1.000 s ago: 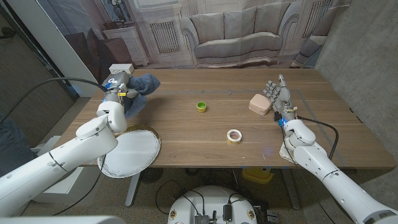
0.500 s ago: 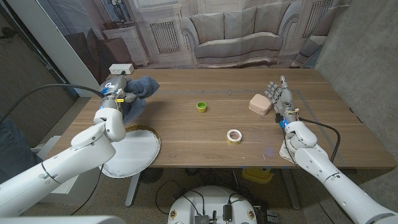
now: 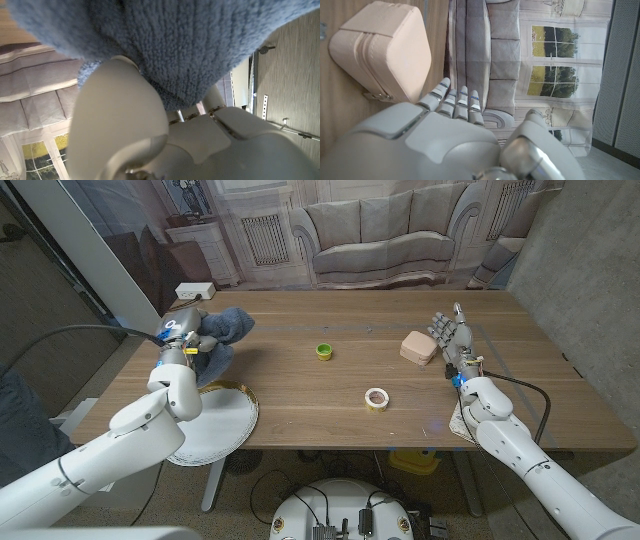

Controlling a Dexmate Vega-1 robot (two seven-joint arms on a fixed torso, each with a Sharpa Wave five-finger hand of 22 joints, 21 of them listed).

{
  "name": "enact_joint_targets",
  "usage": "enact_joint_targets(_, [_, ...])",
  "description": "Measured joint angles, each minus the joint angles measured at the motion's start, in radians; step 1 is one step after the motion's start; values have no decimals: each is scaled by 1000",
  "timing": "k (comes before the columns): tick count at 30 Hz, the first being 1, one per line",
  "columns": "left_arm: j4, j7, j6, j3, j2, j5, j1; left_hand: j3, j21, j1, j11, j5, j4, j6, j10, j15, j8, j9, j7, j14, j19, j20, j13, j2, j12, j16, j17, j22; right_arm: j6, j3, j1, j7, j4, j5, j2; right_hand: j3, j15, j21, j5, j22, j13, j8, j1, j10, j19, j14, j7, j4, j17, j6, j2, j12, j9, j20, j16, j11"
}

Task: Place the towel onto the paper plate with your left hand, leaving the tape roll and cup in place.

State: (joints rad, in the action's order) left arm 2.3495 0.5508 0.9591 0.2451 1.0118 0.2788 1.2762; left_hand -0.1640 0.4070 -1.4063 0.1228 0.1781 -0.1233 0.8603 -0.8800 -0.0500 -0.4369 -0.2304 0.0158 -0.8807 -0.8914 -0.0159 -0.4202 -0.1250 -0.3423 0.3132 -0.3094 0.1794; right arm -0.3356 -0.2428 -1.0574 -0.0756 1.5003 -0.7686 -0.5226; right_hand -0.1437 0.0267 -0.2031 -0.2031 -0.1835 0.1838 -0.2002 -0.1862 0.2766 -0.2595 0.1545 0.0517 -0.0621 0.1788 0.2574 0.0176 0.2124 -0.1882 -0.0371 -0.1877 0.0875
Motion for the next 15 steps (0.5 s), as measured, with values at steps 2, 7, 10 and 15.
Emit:
enact_joint_targets(2, [11,4,10,-1,0,5,9,0,0,0,2,0,0,0,-2,-1,0,0,0,-1,0,0,-2,0,0,0,0,0,-1,3,-3,2,0,-1,-1,0,0,0,0,0,0,0,0,0,0,0,0,0,0,0,0,0,0,0,0,0])
enact_joint_targets(7, [36,17,35,-5,0,18,34,0,0,0,6,0,0,0,-5,-1,-8,0,0,-1,0,0,-5,0,1,-1,0,0,-4,6,-6,6,0,-4,-3,0,0,0,0,0,0,0,0,0,0,0,0,0,0,0,0,0,0,0,0,0])
enact_joint_targets(10, [51,23,45,-8,-1,24,49,-3,4,0,2,0,-3,0,-9,-1,-8,0,0,-3,0,0,-6,0,1,-4,0,0,-4,7,-7,8,0,-6,-5,0,0,0,0,0,0,0,1,0,0,0,0,0,0,0,1,0,0,0,0,0])
enact_joint_targets(15, [74,38,60,-16,-2,36,80,-3,4,0,2,0,-3,0,-9,-2,-8,0,0,-5,-1,1,-9,0,3,-5,-3,0,-4,9,-7,11,0,-8,-7,0,0,0,0,0,0,0,4,0,0,0,0,0,0,0,4,0,0,0,0,0])
